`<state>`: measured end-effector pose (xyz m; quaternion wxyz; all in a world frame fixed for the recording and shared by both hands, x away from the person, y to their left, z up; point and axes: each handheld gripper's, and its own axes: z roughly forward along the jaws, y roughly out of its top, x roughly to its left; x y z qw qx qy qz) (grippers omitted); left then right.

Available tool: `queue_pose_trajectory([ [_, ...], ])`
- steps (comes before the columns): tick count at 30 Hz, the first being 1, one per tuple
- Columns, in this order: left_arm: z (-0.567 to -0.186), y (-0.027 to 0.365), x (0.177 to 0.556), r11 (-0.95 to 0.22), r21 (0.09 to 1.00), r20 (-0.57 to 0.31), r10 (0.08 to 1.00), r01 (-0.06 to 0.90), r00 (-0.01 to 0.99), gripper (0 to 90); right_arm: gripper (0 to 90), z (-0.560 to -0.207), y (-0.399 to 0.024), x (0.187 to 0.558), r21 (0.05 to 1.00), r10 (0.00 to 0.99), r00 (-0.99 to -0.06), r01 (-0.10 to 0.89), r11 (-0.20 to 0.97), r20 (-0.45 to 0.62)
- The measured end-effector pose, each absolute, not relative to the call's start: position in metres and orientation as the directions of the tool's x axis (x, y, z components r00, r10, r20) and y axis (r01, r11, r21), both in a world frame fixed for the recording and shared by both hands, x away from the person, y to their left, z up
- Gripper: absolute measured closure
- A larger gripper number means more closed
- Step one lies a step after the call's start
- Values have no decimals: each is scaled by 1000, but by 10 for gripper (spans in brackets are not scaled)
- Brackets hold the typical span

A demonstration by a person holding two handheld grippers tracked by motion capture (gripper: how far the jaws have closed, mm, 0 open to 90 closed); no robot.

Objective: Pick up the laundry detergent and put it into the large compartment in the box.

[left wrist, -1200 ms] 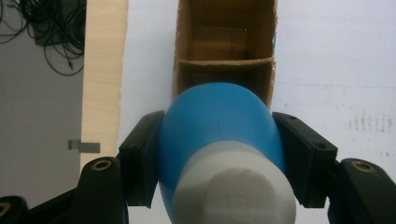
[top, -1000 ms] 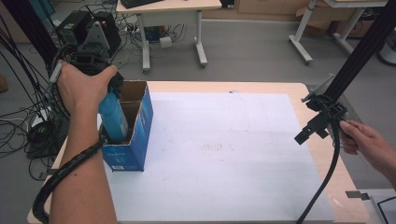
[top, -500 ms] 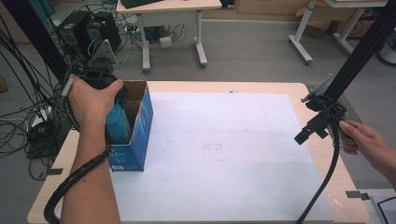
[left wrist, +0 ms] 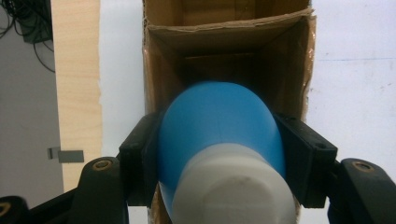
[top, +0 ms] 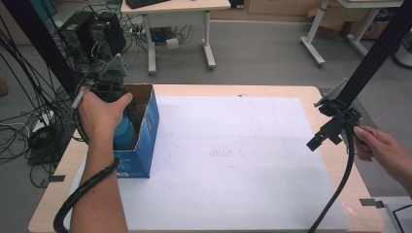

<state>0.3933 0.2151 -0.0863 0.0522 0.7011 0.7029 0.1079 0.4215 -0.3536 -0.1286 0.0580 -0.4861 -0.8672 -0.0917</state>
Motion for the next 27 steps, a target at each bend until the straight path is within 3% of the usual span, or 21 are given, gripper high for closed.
queue_pose_trajectory([
  [27,-118,217,401,-15,184,82,997,983,0,378,35,-130,-351,424,97,833,-521,854,512,186],
])
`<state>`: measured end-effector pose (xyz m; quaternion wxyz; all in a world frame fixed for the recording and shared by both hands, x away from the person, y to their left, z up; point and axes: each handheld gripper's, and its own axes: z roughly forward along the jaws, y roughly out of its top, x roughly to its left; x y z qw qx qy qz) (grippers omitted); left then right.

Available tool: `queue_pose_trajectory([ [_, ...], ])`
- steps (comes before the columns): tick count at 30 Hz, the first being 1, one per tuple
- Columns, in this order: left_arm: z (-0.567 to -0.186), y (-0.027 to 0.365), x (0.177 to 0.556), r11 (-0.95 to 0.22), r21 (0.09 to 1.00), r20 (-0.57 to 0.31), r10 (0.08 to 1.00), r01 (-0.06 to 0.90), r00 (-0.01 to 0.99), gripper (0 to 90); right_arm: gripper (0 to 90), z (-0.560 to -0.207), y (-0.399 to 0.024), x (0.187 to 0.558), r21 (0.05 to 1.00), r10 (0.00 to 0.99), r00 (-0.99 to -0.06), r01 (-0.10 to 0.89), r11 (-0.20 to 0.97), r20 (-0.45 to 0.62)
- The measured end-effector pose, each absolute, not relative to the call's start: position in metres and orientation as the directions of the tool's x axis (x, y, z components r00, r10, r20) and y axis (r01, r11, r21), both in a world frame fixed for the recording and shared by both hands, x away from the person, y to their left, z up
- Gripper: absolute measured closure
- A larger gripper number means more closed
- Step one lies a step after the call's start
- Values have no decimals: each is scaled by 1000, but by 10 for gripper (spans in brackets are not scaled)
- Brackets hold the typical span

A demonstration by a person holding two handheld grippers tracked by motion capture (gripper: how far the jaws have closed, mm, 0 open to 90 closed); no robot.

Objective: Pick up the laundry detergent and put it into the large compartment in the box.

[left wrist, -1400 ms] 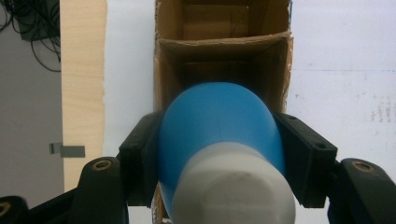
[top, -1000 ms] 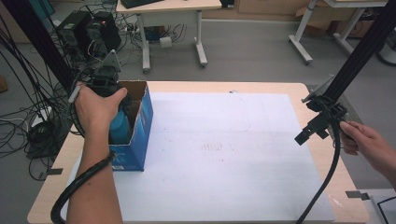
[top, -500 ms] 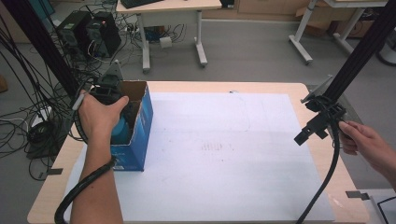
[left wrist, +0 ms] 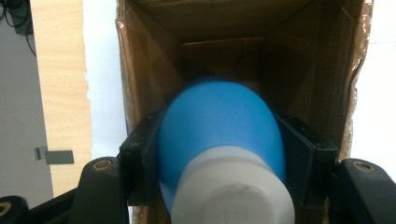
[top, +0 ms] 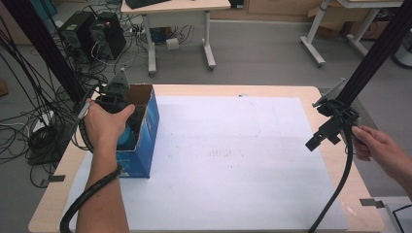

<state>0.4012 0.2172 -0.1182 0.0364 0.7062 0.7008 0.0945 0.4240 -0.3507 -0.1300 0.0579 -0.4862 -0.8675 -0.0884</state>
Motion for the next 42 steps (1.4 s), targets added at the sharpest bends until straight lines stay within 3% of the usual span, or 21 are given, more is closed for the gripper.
queue_pose_trajectory([
  [42,-126,214,399,17,210,96,995,978,-38,353,35,-133,-343,425,84,826,-533,846,527,185],
])
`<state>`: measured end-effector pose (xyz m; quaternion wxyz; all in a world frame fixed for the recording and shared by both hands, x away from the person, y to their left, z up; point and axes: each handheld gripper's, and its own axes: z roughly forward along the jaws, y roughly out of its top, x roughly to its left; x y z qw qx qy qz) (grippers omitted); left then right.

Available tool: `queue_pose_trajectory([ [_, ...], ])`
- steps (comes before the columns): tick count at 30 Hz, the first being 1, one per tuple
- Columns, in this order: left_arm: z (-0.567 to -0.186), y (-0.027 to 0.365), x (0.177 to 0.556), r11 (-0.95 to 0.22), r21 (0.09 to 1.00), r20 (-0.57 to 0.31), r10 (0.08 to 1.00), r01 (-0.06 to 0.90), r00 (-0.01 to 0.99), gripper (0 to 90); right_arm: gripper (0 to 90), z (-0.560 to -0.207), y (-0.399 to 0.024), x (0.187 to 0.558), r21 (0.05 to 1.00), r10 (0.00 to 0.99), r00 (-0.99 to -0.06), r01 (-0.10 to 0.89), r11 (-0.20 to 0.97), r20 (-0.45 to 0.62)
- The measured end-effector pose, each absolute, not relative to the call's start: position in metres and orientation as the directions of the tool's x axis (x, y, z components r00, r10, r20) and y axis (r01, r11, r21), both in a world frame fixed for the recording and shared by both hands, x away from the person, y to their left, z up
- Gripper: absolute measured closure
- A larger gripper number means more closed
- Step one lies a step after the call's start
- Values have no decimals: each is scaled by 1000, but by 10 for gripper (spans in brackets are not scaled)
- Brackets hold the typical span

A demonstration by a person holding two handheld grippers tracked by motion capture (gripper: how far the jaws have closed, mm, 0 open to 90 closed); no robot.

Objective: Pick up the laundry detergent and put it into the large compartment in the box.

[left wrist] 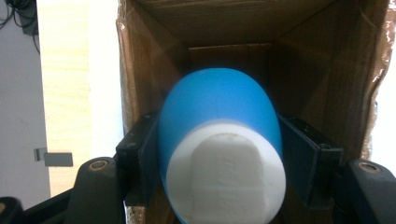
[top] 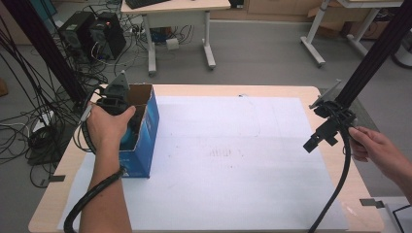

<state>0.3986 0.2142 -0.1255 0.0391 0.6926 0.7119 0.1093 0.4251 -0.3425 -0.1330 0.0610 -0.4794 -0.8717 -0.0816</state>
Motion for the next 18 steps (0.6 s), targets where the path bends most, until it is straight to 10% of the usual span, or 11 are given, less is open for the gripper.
queue_pose_trajectory([
  [18,-95,203,377,25,253,149,987,967,-64,210,35,-130,-339,419,92,817,-550,835,542,175],
])
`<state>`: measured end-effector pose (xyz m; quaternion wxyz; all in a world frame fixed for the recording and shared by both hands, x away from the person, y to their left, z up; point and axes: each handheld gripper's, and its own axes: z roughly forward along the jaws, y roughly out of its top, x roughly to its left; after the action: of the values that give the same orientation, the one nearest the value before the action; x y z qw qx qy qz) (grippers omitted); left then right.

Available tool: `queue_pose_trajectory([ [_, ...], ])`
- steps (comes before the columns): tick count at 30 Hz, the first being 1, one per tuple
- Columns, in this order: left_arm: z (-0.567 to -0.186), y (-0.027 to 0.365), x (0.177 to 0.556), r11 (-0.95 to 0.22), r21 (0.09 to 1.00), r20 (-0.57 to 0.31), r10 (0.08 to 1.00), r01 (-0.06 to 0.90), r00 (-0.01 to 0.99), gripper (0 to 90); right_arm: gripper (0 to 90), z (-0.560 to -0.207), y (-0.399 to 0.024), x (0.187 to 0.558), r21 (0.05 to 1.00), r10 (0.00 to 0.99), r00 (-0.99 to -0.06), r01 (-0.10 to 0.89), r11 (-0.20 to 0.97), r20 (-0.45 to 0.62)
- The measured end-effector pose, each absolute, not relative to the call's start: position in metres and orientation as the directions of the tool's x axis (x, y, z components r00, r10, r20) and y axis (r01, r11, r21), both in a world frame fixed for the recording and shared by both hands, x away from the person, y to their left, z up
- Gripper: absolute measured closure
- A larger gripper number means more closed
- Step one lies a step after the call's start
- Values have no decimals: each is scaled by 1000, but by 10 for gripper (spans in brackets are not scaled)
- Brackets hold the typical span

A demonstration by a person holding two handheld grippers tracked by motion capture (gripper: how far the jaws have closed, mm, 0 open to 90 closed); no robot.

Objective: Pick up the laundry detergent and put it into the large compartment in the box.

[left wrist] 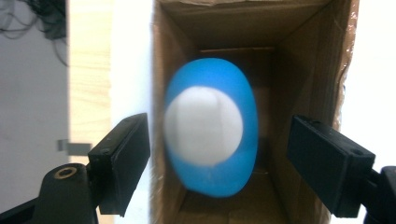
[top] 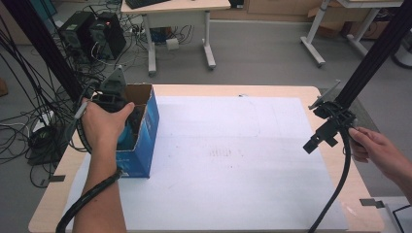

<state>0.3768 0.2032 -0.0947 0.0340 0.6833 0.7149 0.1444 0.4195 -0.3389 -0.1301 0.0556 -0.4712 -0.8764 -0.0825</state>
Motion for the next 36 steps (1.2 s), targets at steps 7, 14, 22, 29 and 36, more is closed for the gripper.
queue_pose_trajectory([
  [7,-74,196,360,32,286,171,982,958,-84,165,35,-127,-341,414,105,813,-556,831,546,174],
  [14,-49,186,344,40,331,152,984,943,-94,116,36,-125,-347,409,117,815,-554,833,541,170],
  [22,-30,164,337,8,357,142,988,934,-63,105,35,-121,-352,406,126,822,-547,837,532,161],
  [29,-28,142,344,-28,357,125,992,934,-18,99,36,-121,-355,406,123,823,-544,839,530,162],
  [36,-35,121,357,-70,345,109,993,936,34,96,35,-120,-355,404,128,817,-554,833,539,159],
])
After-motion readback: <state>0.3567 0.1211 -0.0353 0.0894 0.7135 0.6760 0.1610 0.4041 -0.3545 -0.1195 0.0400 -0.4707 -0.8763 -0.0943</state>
